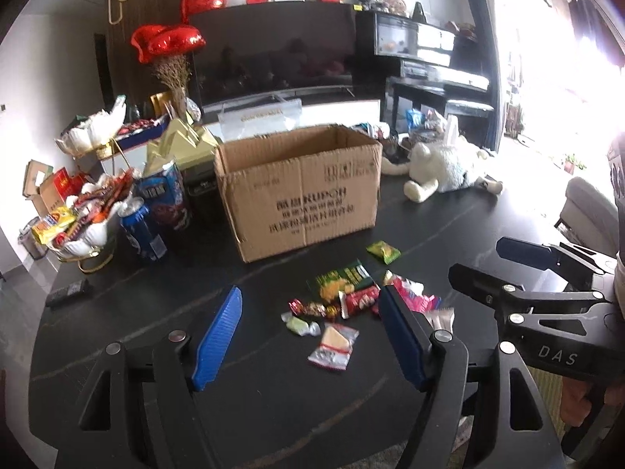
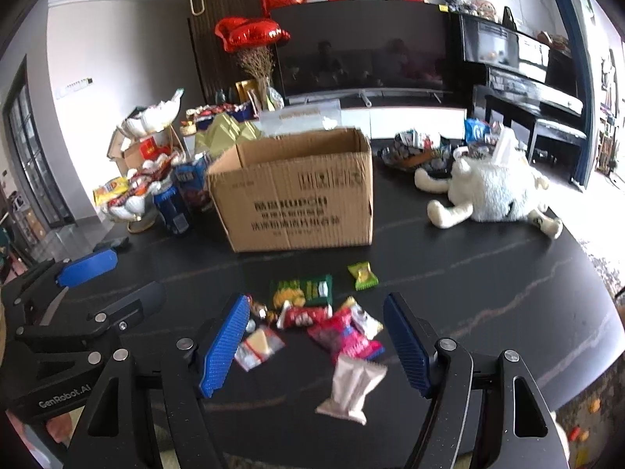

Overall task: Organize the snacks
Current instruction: 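Grasp the cheese-cake packet with the left gripper while the right grasps the white packet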

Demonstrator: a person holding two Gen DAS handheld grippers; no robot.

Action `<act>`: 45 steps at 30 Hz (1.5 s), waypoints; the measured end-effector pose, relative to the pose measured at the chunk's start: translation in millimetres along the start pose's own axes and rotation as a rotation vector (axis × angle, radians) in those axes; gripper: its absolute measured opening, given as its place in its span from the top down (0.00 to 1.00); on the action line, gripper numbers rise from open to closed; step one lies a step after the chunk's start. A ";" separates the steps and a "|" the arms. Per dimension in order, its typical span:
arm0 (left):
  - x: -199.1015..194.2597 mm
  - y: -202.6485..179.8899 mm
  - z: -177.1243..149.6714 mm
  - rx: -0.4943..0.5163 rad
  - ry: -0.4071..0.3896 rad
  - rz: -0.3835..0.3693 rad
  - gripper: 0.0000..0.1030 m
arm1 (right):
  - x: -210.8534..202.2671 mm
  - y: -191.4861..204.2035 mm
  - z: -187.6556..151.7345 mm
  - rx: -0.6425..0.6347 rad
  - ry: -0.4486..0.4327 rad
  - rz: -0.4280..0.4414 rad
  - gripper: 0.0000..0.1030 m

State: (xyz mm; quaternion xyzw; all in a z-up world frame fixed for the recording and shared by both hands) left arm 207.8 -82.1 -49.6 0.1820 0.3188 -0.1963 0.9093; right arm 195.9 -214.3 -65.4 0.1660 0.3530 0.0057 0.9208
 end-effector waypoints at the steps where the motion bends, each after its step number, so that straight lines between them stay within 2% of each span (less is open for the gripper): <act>1: 1.8 -2.7 -2.8 0.001 0.006 -0.008 0.30 | 0.8 -2.3 -3.9 0.006 0.009 -0.004 0.30; 14: 43.5 -30.3 -44.1 0.022 0.127 -0.082 0.30 | 34.7 -35.6 -57.4 0.075 0.165 -0.053 0.30; 26: 84.4 -36.2 -69.6 -0.002 0.197 -0.145 0.30 | 62.7 -48.1 -86.3 0.107 0.253 -0.098 0.30; 42: 136.0 -40.5 -82.6 -0.003 0.245 -0.149 0.31 | 87.3 -59.8 -99.7 0.128 0.290 -0.152 0.31; 45: 139.4 -40.8 -84.2 -0.008 0.252 -0.149 0.33 | 90.8 -59.9 -99.6 0.136 0.293 -0.147 0.35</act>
Point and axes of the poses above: each gripper's, at about its wrist camera, not at the fingertips, and x roughly the way its jaws point, y to its left, z to its top, the point moved 10 cm from there along x, roughly the way its jaws point, and after that the axes turned 13 degrees about x, right-handed, at the moved point
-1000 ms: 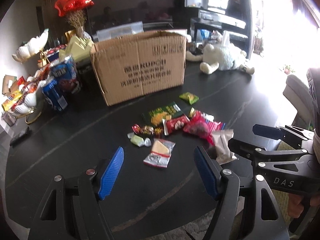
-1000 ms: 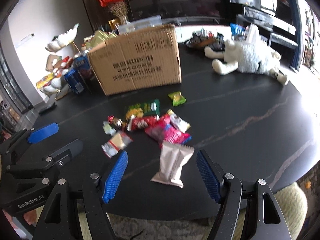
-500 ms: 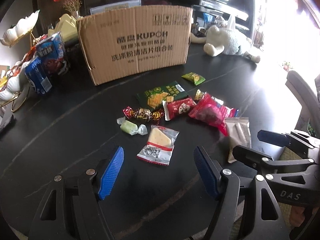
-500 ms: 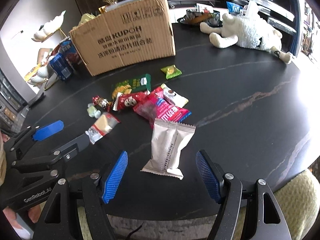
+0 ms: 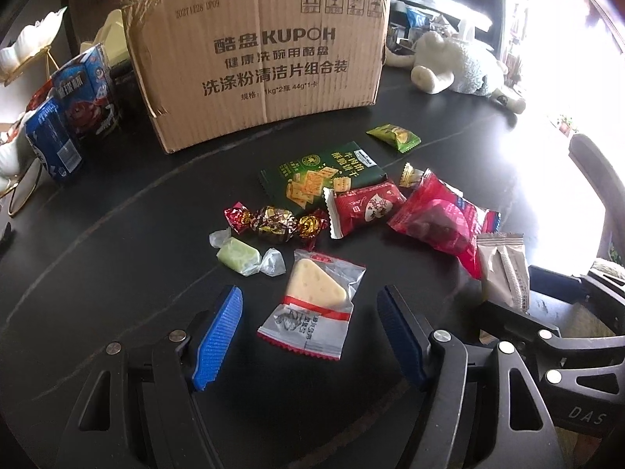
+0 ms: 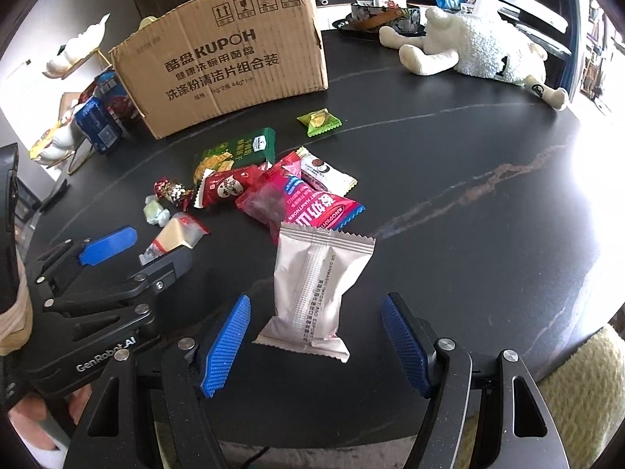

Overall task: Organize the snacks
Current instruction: 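Grasp the cheese-cake packet with the left gripper while the right grasps the white packet, then lift both held packets and carry them over the cardboard box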

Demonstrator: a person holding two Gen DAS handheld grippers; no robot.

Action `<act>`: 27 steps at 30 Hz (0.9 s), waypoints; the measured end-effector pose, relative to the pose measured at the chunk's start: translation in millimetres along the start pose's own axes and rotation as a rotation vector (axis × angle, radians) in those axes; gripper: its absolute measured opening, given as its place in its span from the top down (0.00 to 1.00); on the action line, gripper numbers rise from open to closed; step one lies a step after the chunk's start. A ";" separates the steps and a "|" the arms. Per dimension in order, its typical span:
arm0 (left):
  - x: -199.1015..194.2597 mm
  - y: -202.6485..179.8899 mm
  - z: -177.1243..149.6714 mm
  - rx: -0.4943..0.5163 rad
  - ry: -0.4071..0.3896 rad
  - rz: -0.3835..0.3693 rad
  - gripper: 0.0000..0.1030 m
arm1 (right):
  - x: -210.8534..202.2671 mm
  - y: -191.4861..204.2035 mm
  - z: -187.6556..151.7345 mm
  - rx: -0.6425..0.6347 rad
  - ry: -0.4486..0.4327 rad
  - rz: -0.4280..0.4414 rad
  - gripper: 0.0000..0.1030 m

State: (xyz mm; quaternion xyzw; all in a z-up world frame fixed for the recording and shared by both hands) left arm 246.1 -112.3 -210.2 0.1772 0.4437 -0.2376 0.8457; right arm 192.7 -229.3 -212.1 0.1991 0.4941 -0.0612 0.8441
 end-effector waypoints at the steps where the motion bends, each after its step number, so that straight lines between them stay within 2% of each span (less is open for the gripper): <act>1: 0.9 0.0 -0.5 -0.003 0.002 -0.002 0.35 | 1.7 0.5 -0.4 0.002 0.006 0.004 0.38; 3: 2.2 -1.4 -2.0 -0.007 0.009 -0.010 0.44 | 3.8 1.5 -1.2 0.007 0.015 0.014 0.42; 9: 2.8 -3.3 -4.2 -0.006 0.008 -0.019 0.58 | 5.8 3.6 -2.8 0.002 0.018 0.022 0.62; 20: -6.7 -9.9 -3.7 0.000 -0.011 -0.048 0.62 | 0.5 8.5 -1.9 -0.011 0.009 0.030 0.66; 27: -25.4 -11.8 0.4 0.013 -0.050 -0.034 0.62 | -10.0 12.7 1.0 -0.012 -0.010 0.048 0.66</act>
Point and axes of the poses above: each gripper's, at about its wrist camera, not at the fingertips, and x roughly the way its jaws point, y to its left, z to its top, the point moved 10 cm from there along x, roughly the way its jaws point, and after that the axes turned 13 degrees about x, right-handed, at the moved point
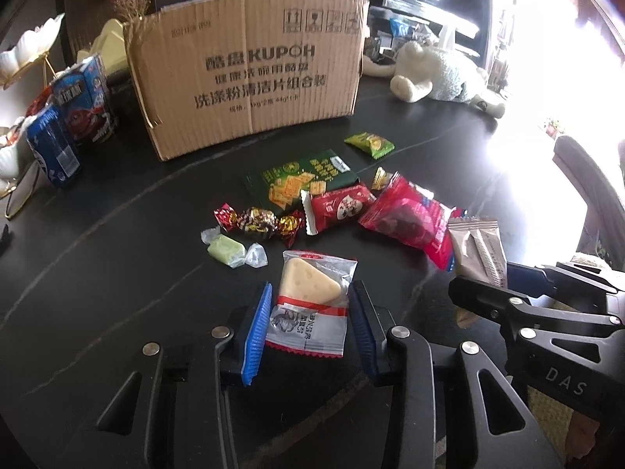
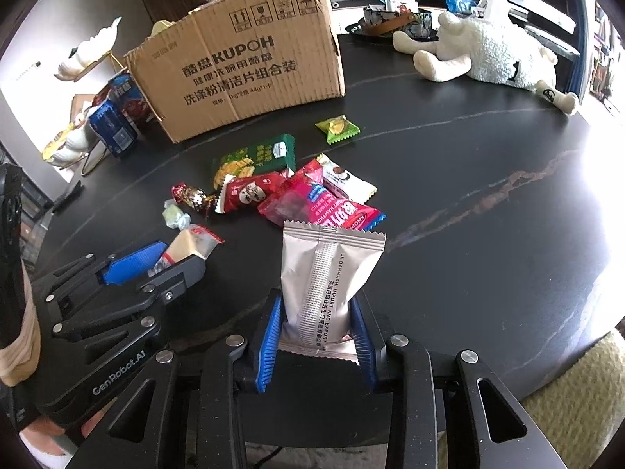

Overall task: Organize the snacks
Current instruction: 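Lift both held packets and carry them over the cardboard box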

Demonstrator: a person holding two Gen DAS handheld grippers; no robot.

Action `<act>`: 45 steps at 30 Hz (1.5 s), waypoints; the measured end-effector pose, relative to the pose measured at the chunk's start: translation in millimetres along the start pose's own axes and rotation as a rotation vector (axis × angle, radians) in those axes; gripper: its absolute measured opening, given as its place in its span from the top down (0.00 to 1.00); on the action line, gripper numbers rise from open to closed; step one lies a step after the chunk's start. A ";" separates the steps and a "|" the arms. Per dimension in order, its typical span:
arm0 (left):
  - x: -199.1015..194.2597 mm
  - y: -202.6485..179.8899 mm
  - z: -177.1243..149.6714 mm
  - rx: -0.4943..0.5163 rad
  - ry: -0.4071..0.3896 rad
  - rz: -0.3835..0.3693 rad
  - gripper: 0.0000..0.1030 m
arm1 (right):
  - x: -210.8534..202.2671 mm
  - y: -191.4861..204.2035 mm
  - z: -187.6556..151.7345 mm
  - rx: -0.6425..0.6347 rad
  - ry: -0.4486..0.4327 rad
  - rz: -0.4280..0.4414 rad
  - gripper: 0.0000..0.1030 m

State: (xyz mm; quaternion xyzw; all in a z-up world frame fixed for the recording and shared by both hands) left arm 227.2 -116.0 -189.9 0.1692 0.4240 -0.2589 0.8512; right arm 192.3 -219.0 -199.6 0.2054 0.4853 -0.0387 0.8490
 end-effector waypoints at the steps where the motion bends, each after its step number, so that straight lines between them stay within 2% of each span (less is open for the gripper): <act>1: -2.9 0.3 0.6 -0.003 -0.005 -0.001 0.62 | -2.2 1.2 0.6 -0.002 -0.003 0.005 0.66; 13: -41.4 5.3 15.7 -0.035 -0.085 0.008 0.62 | -27.5 16.3 14.1 -0.027 -0.059 0.044 0.66; 26: -98.5 22.6 51.2 -0.055 -0.225 0.062 0.62 | -73.3 46.5 45.8 -0.075 -0.160 0.119 0.66; 39: -134.6 51.6 96.2 -0.067 -0.309 0.119 0.63 | -111.4 82.6 97.9 -0.138 -0.286 0.143 0.66; 45: -141.1 65.5 116.6 -0.069 -0.326 0.141 0.63 | -115.3 96.1 117.9 -0.158 -0.302 0.155 0.66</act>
Point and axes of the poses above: each gripper's, at about its wrist camera, not at the fingertips, and x roughly the way its jaws point, y to its left, z to its top, the point moved 10 cm from there along x, roughly the way its jaws point, and after that the axes turned 13 degrees about x, right-handed, at the moved point
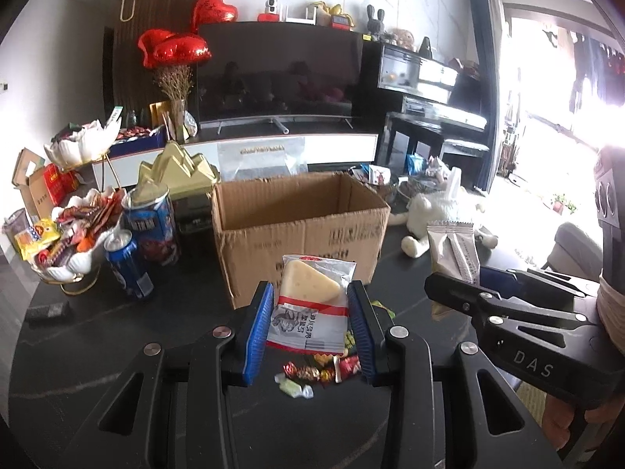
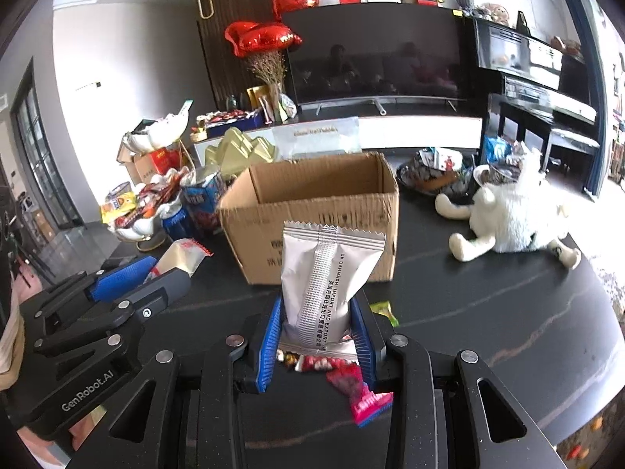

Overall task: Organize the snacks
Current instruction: 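Lift both held packets and carry them over the cardboard box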

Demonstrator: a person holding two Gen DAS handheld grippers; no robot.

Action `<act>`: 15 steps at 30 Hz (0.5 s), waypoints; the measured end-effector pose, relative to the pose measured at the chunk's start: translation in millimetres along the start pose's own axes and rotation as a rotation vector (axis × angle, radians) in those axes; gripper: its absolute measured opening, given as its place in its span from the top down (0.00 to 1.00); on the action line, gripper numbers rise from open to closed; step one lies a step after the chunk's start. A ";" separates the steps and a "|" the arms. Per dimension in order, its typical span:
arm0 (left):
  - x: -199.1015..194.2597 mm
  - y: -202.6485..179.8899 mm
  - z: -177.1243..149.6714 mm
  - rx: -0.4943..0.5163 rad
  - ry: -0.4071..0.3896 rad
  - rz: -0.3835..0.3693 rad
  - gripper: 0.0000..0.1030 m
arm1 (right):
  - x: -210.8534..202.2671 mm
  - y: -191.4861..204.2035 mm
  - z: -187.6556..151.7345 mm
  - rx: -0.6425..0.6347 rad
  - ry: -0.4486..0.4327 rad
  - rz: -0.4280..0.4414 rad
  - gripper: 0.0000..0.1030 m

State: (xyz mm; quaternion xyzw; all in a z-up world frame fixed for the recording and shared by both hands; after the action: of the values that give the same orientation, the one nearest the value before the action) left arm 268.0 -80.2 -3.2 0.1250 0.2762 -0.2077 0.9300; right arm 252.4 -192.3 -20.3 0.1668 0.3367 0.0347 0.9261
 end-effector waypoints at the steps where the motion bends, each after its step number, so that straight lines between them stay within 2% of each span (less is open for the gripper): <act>1: 1.5 2.2 3.1 0.000 -0.001 0.003 0.63 | 1.7 1.5 3.6 -0.002 -0.002 0.002 0.66; 15: 29.2 32.0 51.5 0.019 -0.014 0.066 0.63 | 44.7 1.5 50.5 -0.002 0.020 0.014 0.66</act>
State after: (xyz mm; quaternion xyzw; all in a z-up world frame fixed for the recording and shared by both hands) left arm 328.6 -79.2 26.1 0.1414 0.2635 -0.1806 0.9370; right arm 319.1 -197.4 -10.9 0.1681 0.3447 0.0432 0.9225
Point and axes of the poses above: each gripper's, at about its wrist camera, not at the fingertips, and x roughly the way its jaws point, y to its left, z to its top, the point moved 10 cm from there along x, roughly the way its jaws point, and after that the axes turned 13 degrees about x, right-handed, at the moved point
